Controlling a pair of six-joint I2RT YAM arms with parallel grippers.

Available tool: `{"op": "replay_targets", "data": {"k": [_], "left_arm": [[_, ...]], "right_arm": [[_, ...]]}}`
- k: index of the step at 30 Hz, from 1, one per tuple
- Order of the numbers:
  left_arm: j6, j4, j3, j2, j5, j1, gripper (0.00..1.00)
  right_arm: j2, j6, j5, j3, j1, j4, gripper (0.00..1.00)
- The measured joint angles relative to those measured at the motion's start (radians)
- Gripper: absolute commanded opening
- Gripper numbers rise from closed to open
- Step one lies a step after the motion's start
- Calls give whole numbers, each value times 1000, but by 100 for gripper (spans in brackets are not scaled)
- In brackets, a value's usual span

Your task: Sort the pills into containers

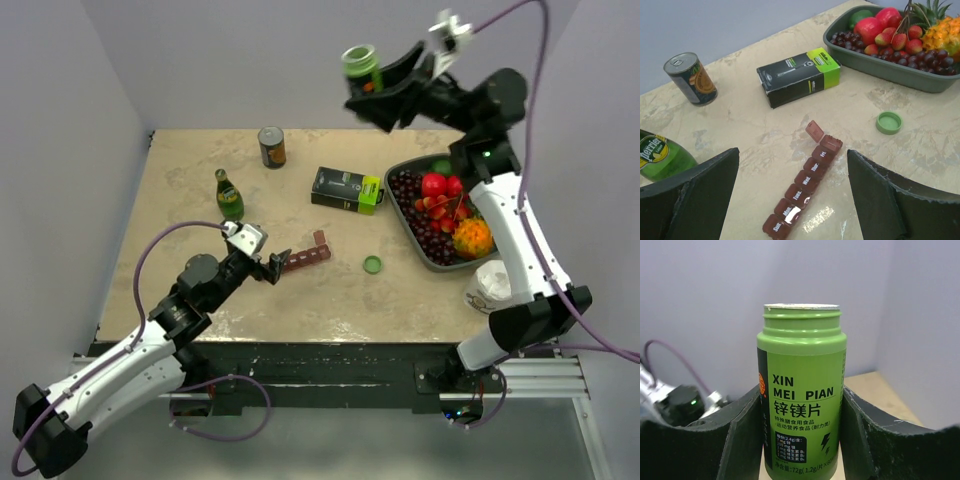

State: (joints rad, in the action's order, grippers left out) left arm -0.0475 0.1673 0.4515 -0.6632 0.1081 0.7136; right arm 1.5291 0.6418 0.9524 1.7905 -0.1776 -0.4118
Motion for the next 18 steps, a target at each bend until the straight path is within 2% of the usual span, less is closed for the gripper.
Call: {"op": "replay_targets", "data": {"k": [2, 3, 4, 6, 7, 9, 11, 12, 15, 18], "left_arm": [[0, 0, -5, -8, 0, 0, 93], [0, 0, -7, -9, -1, 0, 93], [0, 0, -9, -10, -2, 0, 93], [0, 2, -9, -10, -4, 0, 93], [0, 3, -9, -10, -5, 0, 93], [0, 4, -9, -9, -7, 0, 93], [-1, 4, -13, -7, -8, 0, 93], [-1, 5, -14, -6, -8, 0, 93], [-1, 4, -24, 1, -10, 0, 93], [-3, 4, -25, 4, -20, 0, 93]], "right_arm": [[0, -169, 2, 22, -124, 193, 2], [0, -218, -10, 43, -138, 275, 2], [0, -236, -36, 70, -113, 322, 2], [0, -187, -59, 82, 0, 288, 5], [-1, -110, -56, 63, 66, 205, 8], [3, 106, -65, -42, 150, -137, 9], [3, 311, -42, -145, 126, -401, 4], [5, 380, -24, -175, 89, -486, 2], [17, 489, 31, -192, 37, -661, 4], [5, 515, 34, -196, 95, -777, 4]]}}
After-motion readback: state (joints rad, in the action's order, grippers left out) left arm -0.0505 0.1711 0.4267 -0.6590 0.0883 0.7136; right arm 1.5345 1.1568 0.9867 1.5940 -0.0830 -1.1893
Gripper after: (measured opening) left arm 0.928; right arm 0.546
